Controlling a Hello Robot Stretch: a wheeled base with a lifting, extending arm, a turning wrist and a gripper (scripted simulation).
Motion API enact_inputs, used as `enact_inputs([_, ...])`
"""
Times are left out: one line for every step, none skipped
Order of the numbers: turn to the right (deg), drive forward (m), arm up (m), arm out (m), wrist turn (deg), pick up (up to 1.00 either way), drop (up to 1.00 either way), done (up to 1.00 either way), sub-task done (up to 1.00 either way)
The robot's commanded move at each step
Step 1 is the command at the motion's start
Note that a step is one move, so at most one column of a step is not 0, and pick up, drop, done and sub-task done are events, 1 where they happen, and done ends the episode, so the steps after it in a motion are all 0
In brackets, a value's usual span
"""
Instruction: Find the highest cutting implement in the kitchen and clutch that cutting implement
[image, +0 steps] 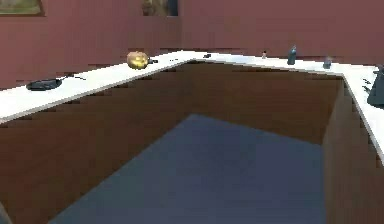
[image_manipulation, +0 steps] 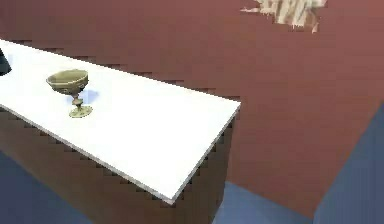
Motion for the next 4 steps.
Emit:
enact_inputs([-45.0, 0.00, 0.00, 0.00, 0.0, 0.00, 0.00, 0.00, 0.00])
enact_inputs([-15.0, 0.00, 0.00, 0.00, 0.0, 0.00, 0.00, 0.00, 0.00])
enact_inputs([0.0, 0.10, 0.00, 0.00, 0.0, 0.00, 0.00, 0.00, 0.00])
enact_inputs([45.0, 0.00, 0.00, 0.00, 0.0, 0.00, 0.00, 0.00, 0.00])
